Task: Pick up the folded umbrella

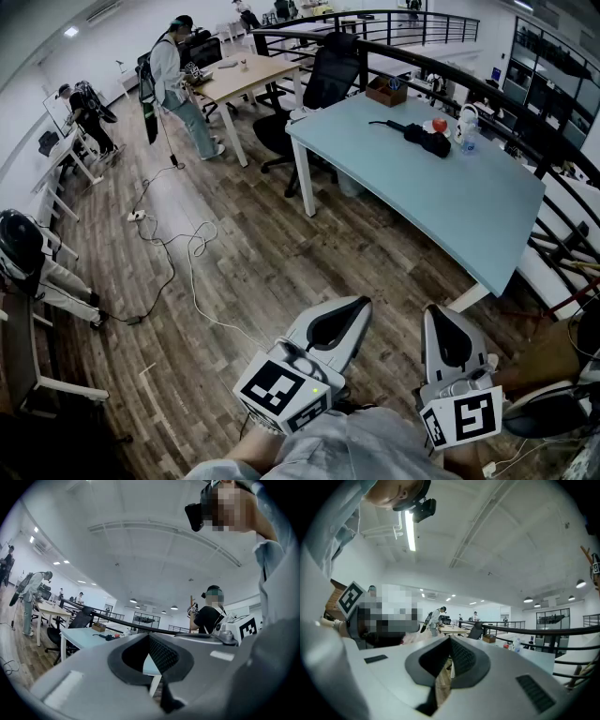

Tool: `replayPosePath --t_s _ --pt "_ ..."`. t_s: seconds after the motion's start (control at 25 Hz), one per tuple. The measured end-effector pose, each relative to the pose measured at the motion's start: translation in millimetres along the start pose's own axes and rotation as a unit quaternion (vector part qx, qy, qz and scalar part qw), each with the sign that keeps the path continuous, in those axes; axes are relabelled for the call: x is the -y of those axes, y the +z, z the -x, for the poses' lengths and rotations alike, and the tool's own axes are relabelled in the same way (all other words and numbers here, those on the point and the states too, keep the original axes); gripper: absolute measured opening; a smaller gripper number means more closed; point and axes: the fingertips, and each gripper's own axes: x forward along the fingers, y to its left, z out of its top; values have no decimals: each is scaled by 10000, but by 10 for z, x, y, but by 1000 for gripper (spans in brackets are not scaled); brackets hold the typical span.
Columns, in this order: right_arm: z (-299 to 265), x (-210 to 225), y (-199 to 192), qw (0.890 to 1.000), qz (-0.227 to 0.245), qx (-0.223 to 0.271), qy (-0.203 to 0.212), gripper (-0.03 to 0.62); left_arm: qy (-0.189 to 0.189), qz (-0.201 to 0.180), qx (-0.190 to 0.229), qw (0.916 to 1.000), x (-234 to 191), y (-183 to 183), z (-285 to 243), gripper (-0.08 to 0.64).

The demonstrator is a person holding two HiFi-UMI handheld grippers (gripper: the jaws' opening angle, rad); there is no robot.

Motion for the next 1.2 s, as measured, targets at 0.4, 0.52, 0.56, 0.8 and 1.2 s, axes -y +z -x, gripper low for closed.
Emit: replayPosePath --t_s 0.4,0.52,0.56,0.8,1.2 --pt "-129 -187 38 10000 20 18 -4 0 5 -20 37 10000 -159 46 155 5" --pt "-175 -238 70 10000 -45 57 -42 0 39 -11 42 10000 -236 73 224 5" --pt "-189 -252 73 9999 -58 64 -57 0 49 -8 47 10000 -261 79 248 5" --pt "-249 -379 30 9999 -74 59 -55 0 155 13 49 9999 -412 35 419 5" --pt "-409 -629 39 9998 -169 43 136 0 493 67 83 9987 -691 64 712 5"
